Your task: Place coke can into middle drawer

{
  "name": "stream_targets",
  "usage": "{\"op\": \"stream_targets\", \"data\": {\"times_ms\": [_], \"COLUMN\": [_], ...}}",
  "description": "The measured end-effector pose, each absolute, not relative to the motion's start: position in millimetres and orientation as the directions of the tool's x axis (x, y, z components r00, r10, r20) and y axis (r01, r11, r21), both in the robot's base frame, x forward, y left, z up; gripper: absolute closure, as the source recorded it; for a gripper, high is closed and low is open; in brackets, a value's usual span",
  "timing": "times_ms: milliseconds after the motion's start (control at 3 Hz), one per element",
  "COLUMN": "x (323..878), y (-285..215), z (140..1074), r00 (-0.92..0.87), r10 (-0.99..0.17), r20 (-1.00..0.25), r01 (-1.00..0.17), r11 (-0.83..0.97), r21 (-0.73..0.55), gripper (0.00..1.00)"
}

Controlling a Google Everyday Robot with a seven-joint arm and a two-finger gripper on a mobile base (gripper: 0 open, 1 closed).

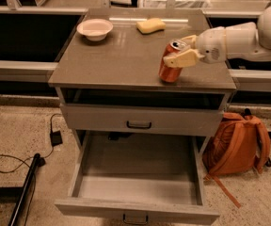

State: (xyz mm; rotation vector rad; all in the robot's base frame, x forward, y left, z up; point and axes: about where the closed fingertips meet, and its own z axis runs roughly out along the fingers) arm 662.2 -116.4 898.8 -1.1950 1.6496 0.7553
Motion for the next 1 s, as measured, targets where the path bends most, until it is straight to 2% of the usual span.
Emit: {"op": "stream_targets", "data": {"times_ms": [333,667,1000], "x": [596,534,529], "y": [-112,-104,-102], "z": [916,910,905], "r00": [0.065,0.125,0.121], "r10": [-0.329,-0.366,-0.369], "r20": [-0.942,-0.922,-0.922], "r01": [-0.976,-0.985,-0.987], "r11": [0.177,0.064,0.053], "r21": [-0.129,-0.159,-0.151], "gripper": [1.0,1.0,1.0]}}
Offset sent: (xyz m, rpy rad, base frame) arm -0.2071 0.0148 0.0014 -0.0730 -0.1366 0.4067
